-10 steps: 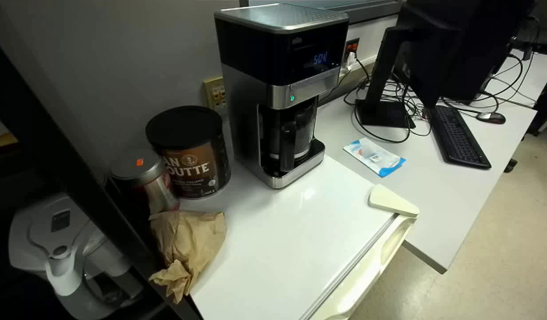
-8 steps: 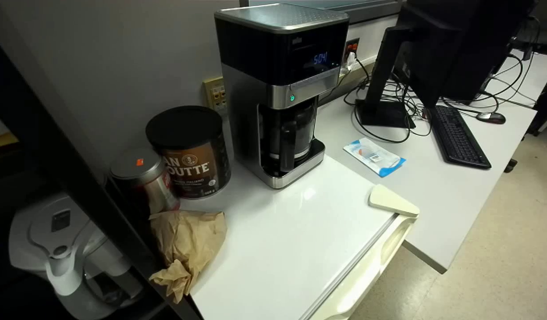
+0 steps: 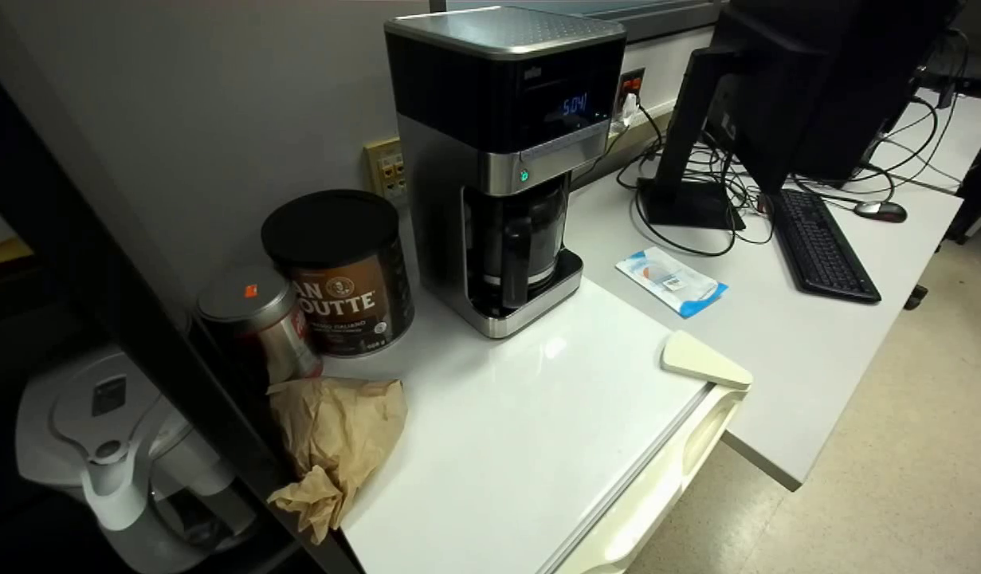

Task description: Press a button on the coffee maker

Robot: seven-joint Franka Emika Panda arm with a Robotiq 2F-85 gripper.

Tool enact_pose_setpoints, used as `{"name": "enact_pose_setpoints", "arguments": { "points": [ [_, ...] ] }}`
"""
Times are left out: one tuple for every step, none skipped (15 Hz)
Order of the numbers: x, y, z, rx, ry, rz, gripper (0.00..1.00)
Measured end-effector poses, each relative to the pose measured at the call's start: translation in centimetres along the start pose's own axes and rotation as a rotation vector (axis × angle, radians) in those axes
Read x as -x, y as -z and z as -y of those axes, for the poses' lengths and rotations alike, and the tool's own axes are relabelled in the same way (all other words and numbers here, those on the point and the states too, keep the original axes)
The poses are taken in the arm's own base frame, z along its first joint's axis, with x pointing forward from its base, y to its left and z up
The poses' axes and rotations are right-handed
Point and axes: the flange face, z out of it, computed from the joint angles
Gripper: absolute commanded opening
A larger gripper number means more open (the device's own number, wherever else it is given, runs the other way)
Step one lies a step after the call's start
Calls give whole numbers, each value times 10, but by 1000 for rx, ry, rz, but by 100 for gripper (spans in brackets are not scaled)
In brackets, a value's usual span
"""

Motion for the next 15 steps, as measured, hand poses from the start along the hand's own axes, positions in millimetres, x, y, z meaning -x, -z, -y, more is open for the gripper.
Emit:
{"name": "enact_pose_setpoints", "arguments": {
  "points": [
    [0,0,0,0,0,0,100],
    [0,0,0,1,0,-1,100],
    [-1,0,-1,3,0,-1,100],
    [-2,-1,-3,6,-1,0,100],
    [-4,-2,-5,16,4,-1,100],
    [-6,-4,-9,30,13,0,100],
    [-9,-7,-13,49,30,1,100],
    [-13,-10,-18,71,55,4,100],
    [-17,-14,-23,101,89,7,100],
    [-22,-19,-29,134,129,10,100],
    [-27,-23,-35,170,174,14,100],
    [-32,-27,-41,207,217,19,100],
    [-37,-31,-46,247,258,22,100],
    [-42,-35,-52,290,295,23,100],
    [-47,-38,-58,337,328,24,100]
  ]
}}
